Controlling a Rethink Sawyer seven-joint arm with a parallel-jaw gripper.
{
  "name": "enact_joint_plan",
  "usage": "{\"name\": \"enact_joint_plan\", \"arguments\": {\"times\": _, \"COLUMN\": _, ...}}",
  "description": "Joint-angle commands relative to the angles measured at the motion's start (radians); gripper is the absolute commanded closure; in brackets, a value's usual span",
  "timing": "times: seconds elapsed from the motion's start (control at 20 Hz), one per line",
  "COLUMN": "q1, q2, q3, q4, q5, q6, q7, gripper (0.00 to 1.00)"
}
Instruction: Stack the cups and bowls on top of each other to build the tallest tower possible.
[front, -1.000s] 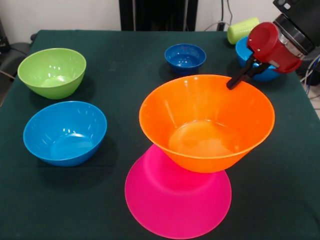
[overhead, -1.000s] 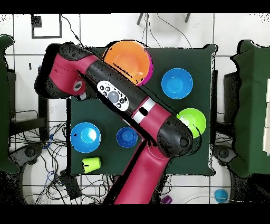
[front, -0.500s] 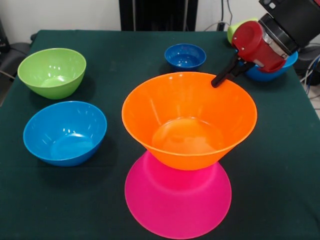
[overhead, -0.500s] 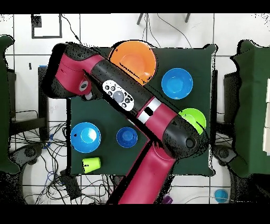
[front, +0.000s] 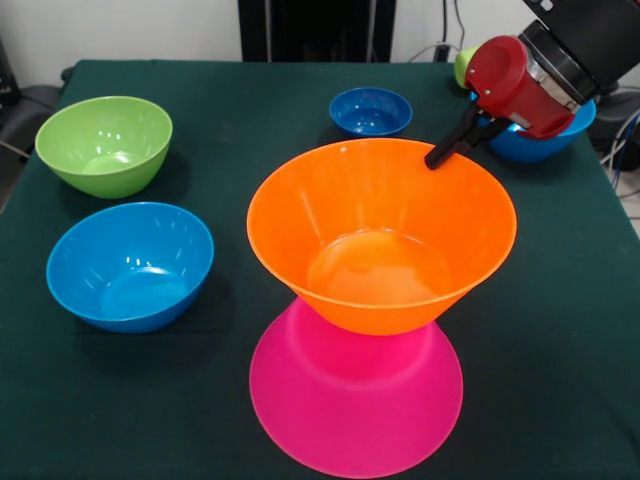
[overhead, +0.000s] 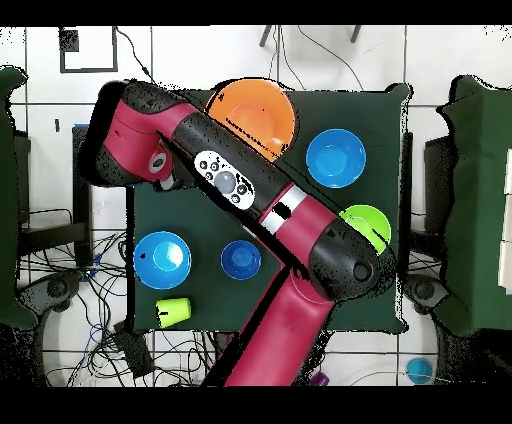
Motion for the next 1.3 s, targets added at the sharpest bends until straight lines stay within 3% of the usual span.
{"name": "enact_joint_plan", "arguments": {"times": 0.05, "q1": -0.008, "q2": -0.021, "q3": -0.129, "q4": -0.022, "q5": 0.002, "q6": -0.044, "q7": -0.136, "gripper": 1.0}}
{"name": "enact_joint_plan", "arguments": {"times": 1.3, "q1": -0.018, "q2": -0.025, "q3": -0.129, "q4": -0.027, "q5": 0.01, "q6": -0.06, "q7": -0.12, "gripper": 1.0}}
